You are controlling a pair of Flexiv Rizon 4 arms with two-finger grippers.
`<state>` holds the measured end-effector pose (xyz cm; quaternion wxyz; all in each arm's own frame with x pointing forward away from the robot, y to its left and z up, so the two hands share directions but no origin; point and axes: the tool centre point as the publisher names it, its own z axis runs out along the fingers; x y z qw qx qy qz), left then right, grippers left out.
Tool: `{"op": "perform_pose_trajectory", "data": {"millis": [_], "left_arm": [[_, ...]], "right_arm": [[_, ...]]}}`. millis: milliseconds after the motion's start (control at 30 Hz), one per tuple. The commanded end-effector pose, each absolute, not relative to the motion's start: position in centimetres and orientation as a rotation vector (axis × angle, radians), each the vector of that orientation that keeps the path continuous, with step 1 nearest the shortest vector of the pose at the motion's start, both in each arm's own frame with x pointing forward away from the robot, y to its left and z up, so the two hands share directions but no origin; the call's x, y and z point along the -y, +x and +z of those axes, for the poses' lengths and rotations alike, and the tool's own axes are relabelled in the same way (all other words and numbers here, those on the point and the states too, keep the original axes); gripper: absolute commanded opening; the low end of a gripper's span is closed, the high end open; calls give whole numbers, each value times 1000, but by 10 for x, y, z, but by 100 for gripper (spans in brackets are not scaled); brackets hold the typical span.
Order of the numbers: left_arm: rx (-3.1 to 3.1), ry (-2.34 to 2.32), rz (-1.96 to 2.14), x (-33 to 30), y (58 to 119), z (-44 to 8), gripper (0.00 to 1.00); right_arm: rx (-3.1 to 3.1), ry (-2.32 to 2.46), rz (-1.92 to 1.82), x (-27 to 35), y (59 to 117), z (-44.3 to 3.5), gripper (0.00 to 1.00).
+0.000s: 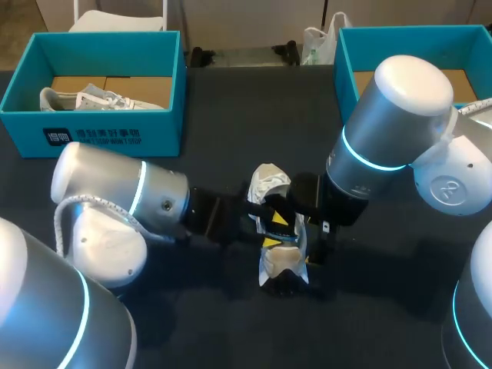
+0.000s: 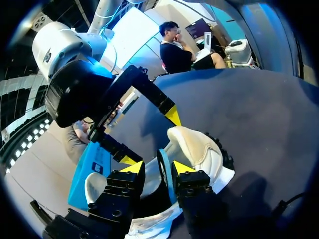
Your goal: Take the shoe out of the shoebox, open the shoe tongue, remove and reinsert the insole, then place the shoe into the shoebox
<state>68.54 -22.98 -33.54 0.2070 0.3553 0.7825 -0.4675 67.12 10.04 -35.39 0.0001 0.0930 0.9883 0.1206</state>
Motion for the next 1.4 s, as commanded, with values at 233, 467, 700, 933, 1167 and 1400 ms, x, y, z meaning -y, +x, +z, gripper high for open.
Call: {"op": "perform_pose_trajectory", "data": {"millis": [233, 467, 700, 933, 1167, 1400], "left_arm": [[-2283, 1141, -1214, 217, 679, -316, 35], [-2345, 1251, -1137, 210, 678, -309, 34], [-2414, 1417, -1025, 206, 684, -297, 33], [-2468, 1598, -894, 207, 689, -284, 29], [-2476, 1830, -714, 206, 693, -277, 17], [-2465, 2001, -571, 206, 699, -270, 0]], "right_arm": [[-3104, 345, 390, -74, 669, -339, 100], [-3096, 353, 398, -42, 665, -323, 100], [-3103, 334, 424, -25, 664, -319, 100], [-3103, 334, 424, -25, 664, -319, 100], [-3103, 334, 424, -25, 664, -319, 100], [-3121, 346, 379, 23, 652, -297, 100]]}}
